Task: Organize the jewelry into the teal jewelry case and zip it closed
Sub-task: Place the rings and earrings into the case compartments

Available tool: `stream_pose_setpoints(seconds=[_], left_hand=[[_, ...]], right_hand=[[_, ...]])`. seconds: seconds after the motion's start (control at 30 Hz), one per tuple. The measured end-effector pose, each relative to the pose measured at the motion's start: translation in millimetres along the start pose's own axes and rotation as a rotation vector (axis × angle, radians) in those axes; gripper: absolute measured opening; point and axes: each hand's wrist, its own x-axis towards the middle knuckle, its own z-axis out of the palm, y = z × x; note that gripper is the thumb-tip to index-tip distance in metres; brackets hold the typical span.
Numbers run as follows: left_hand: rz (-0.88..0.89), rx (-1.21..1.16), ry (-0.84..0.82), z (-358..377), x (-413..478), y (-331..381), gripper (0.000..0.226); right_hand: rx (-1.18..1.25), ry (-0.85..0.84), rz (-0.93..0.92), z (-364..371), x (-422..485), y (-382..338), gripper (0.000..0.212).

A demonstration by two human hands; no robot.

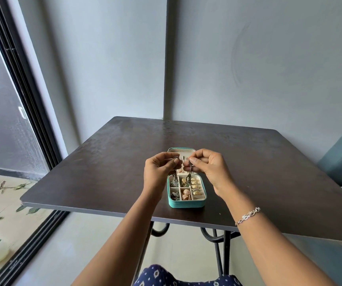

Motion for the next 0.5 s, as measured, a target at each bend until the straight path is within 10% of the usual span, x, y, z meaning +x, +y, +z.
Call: stream_pose_setpoints(seconds=[0.5], left_hand=[[-0.039, 0.014, 0.099, 2, 1, -11, 0.01]], right_hand=[[-0.132, 0.048, -0.039, 7, 8, 20, 0.021]])
